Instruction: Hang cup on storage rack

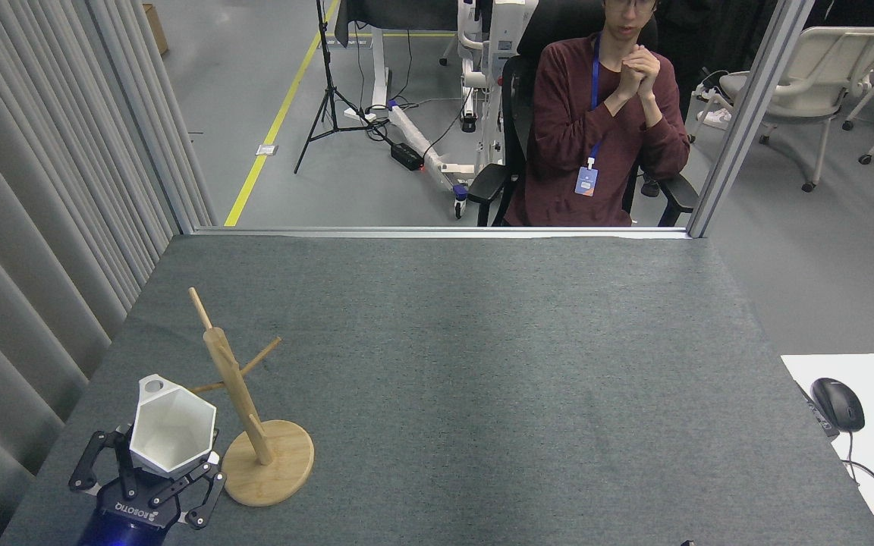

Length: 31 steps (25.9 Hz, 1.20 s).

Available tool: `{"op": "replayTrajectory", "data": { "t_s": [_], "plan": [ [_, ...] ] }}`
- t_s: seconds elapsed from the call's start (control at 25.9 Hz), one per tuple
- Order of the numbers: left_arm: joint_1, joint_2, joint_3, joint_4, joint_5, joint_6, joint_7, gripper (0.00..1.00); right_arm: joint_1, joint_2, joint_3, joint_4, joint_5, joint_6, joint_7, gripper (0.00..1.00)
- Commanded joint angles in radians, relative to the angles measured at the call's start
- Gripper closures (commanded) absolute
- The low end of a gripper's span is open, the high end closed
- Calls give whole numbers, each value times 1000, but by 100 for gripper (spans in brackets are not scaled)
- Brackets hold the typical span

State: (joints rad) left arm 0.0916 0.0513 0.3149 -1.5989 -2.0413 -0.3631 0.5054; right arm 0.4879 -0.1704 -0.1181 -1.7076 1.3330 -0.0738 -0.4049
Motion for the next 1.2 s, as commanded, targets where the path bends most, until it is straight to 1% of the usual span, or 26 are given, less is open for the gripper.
{"op": "replayTrajectory", "data": {
  "t_s": [0.0, 0.19, 0.31, 0.35, 0.39, 0.43, 0.46, 0.54, 0.58, 0.66, 0.73, 1.04, 1.16],
  "plan": [
    [-3, 28, -39, 4, -2, -2, 4, 83, 0, 0, 0, 0, 0, 0, 0, 2],
    [-26, 41, -50, 37, -39, -2, 4, 82, 0, 0, -2, 0, -2, 0, 0, 2],
    [-35, 42, -56, 46, -53, -2, 4, 80, 0, 2, -2, 0, -2, 0, -2, 2],
    [-38, 42, -56, 51, -54, -2, 4, 78, -2, 5, -2, 2, -2, 0, -2, 2],
    [-41, 41, -56, 54, -54, -2, 4, 72, -2, 8, -2, 2, -2, 0, -2, 2],
    [-49, 41, -56, 62, -54, 0, 4, 62, -2, 8, -2, 2, -2, 0, -2, 2],
    [-55, 41, -56, 71, -57, 3, 5, 48, 0, 9, -2, 3, -2, 0, -2, 2],
    [-61, 41, -54, 80, -71, 7, 5, 22, 0, 9, -2, 6, -2, -1, -3, 2],
    [-61, 41, -54, 80, -73, 7, 7, 15, 0, 9, -2, 6, -2, -1, -3, 2],
    [-59, 42, -54, 80, -73, 7, 12, 5, -2, 8, -2, 6, -2, -1, -5, 2],
    [-59, 42, -54, 79, -73, 7, 15, 2, -2, 9, -2, 6, -2, -1, -5, 2],
    [-55, 42, -54, 62, -73, 6, 18, 1, -2, 9, -2, 6, -2, -1, -5, 2],
    [-46, 41, -54, 36, -73, 4, 19, 1, -2, 9, -2, 6, -3, -1, -6, 2]
  ]
}}
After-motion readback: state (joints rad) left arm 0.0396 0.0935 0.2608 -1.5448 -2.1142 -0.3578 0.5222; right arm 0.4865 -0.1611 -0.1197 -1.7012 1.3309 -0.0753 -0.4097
